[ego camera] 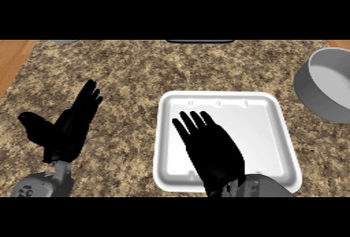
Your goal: Pick the bell pepper from the tray and place it in the pot
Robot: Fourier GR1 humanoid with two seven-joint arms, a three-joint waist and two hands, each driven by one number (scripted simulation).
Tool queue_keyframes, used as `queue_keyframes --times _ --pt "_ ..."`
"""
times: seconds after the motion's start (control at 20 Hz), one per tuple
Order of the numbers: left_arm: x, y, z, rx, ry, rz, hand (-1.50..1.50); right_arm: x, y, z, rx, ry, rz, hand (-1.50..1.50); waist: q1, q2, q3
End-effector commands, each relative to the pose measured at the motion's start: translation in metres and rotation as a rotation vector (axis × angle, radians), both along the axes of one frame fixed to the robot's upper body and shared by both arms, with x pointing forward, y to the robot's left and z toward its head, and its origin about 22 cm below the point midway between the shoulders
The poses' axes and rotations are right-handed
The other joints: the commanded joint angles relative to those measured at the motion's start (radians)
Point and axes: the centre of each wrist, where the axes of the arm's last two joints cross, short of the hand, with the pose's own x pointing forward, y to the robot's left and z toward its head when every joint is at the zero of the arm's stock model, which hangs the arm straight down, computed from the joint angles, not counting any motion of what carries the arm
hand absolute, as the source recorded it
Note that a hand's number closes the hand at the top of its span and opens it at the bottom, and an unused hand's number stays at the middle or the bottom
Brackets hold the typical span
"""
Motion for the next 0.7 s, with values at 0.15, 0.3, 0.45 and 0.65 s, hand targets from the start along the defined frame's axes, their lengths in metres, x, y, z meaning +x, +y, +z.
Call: queue_keyframes --times 0.15,0.3,0.45,0.65 --pt "0.008 -0.005 -0.006 -0.003 0.017 -0.002 0.00 0.021 0.014 -0.010 -0.091 -0.016 -0.071 -1.50 -0.001 0.001 0.000" --pt "-0.002 -0.013 0.005 0.025 -0.026 -0.002 0.00 0.021 0.014 -0.019 -0.101 -0.014 -0.089 -1.50 0.000 0.000 0.000" --pt "0.005 -0.008 0.003 0.005 -0.007 -0.002 0.00 0.032 0.003 -0.046 -0.127 0.012 -0.061 -1.50 0.000 0.001 0.000" --pt "0.002 -0.003 -0.014 -0.004 -0.017 -0.006 0.00 0.021 0.009 -0.052 -0.189 0.010 -0.071 -1.50 -0.003 0.000 0.000"
